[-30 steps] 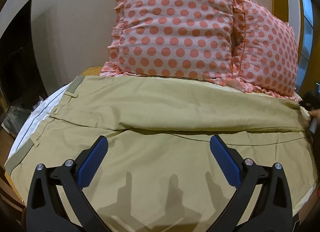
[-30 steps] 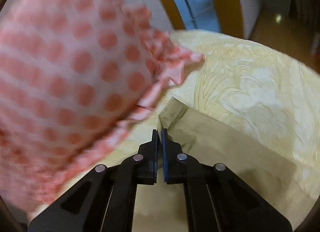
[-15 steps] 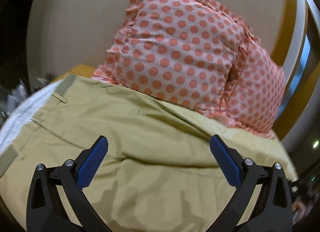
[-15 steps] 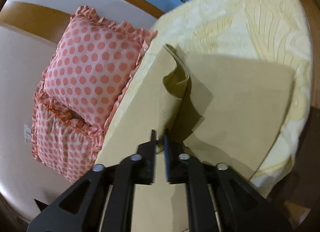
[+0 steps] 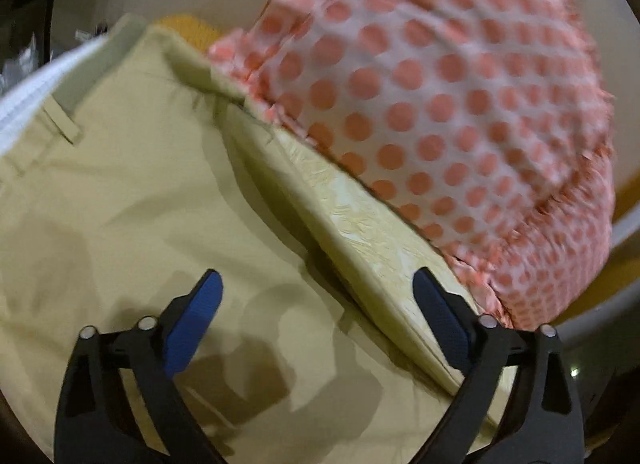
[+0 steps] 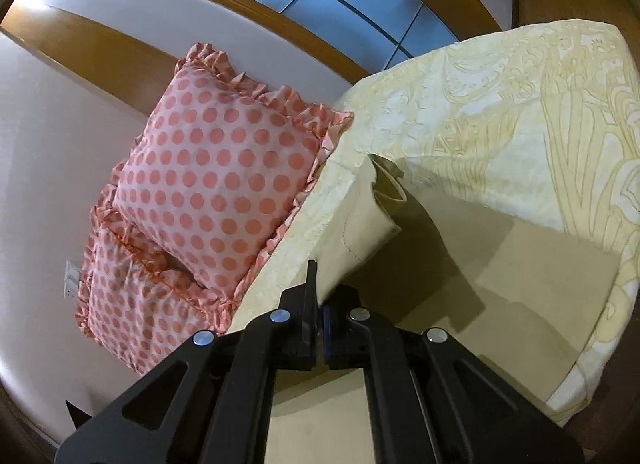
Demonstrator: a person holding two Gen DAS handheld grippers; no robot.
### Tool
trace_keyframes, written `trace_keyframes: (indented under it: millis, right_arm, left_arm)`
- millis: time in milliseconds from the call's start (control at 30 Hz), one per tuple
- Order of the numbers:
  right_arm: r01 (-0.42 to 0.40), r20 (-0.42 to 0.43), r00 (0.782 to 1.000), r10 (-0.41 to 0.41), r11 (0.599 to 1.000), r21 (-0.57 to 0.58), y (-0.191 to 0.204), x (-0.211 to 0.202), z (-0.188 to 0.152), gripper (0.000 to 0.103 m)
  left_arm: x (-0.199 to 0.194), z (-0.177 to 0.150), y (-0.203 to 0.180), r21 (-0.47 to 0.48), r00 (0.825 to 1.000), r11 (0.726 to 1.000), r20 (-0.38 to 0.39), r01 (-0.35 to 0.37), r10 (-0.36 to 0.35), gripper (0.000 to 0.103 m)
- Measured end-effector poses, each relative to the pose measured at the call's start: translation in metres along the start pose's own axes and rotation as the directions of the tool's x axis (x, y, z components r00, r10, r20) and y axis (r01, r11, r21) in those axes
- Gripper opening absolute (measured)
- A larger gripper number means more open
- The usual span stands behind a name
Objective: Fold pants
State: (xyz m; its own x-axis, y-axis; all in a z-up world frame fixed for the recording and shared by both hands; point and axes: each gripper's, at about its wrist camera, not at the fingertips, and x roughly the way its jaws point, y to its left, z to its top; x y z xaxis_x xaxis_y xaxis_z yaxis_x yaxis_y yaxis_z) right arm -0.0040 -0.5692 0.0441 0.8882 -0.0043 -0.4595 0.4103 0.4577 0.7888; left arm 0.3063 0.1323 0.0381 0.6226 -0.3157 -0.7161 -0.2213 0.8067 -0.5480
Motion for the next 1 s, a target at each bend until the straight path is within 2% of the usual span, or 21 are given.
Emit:
trace_keyframes:
  millis: [67,100,133,167,200,233,333,400,500,567,667,800,867,933,967,1000]
  right_arm:
    - [-0.002,0.003,1.0,0.002,1.0,-0.005,0.001,0.0,0.0,0.002]
    - [-0.003,0.003,1.0,0.003,1.0,-0.007,0.001,0.0,0.001,0.002]
    - [-0.002,0.003,1.0,0.002,1.0,-0.009,0.002,0.001,0.001,0.001]
    - [-0.002,0.002,1.0,0.002,1.0,-0.009,0.001,0.002,0.001,0.001]
    - [-0.004,0.002,1.0,0.004,1.0,-0.007,0.002,0.002,0.002,0.001]
    - [-0.008,0.002,1.0,0.008,1.0,-0.008,0.003,0.002,0.003,0.002]
    - [-0.016,0.019,1.0,0.017,1.0,-0.026,0.009,-0.006,0.003,0.002]
    - [-0.009,0.041,0.999,0.01,0.999,-0.042,0.011,-0.016,0.004,0.002]
    - [0.013,0.061,0.998,-0.011,0.999,-0.045,-0.001,-0.036,0.004,0.002]
    - [0.029,0.063,0.998,-0.027,0.999,-0.04,-0.01,-0.044,0.002,0.002]
    - [0.052,0.064,0.997,-0.05,0.998,-0.025,-0.023,-0.051,-0.001,0.002]
    - [0.102,0.072,0.992,-0.099,0.994,-0.029,-0.033,-0.054,-0.006,0.002]
    - [0.162,0.07,0.985,-0.157,0.984,-0.067,-0.033,-0.053,-0.009,0.002]
    - [0.221,0.084,0.973,-0.213,0.971,-0.095,-0.032,-0.058,-0.012,0.016]
    - [0.251,0.105,0.965,-0.241,0.963,-0.101,-0.031,-0.062,-0.014,0.038]
    - [0.274,0.149,0.955,-0.256,0.955,-0.112,-0.03,-0.069,-0.015,0.059]
  left_arm:
    - [0.014,0.007,-0.001,-0.008,1.0,1.0,-0.016,-0.017,0.017,0.078]
    - [0.023,0.012,-0.001,-0.018,0.999,1.0,-0.02,-0.026,0.025,0.069]
    - [0.027,0.015,-0.001,-0.023,0.999,0.999,-0.022,-0.024,0.023,0.047]
    - [0.032,0.018,0.0,-0.024,0.999,1.0,-0.033,-0.013,0.012,0.029]
    - [0.034,0.018,0.0,-0.025,0.999,1.0,-0.048,-0.008,0.006,0.004]
    - [0.031,0.017,0.0,-0.026,0.999,1.0,-0.05,-0.009,0.008,0.003]
    - [-0.015,-0.001,-0.002,0.028,1.0,0.999,0.023,0.016,-0.017,0.003]
    - [-0.066,-0.027,0.005,0.048,0.994,0.996,0.077,0.07,-0.074,0.003]
    - [-0.137,-0.087,0.024,0.098,0.985,0.991,0.134,0.093,-0.106,0.003]
    - [-0.168,-0.133,0.044,0.103,0.986,0.992,0.142,0.071,-0.085,0.004]
    - [-0.184,-0.182,0.074,0.059,0.99,0.997,0.125,0.051,-0.058,0.004]
    - [-0.183,-0.214,0.095,0.029,0.993,0.999,0.116,0.031,-0.034,0.003]
    - [-0.178,-0.223,0.101,0.028,0.993,0.999,0.114,0.026,-0.029,0.004]
    - [-0.178,-0.231,0.104,0.035,0.992,0.999,0.125,0.018,-0.022,0.009]
    - [-0.179,-0.234,0.104,0.04,0.99,0.999,0.138,0.016,-0.021,0.012]
    - [-0.182,-0.237,0.105,0.043,0.989,0.999,0.147,0.014,-0.02,0.021]
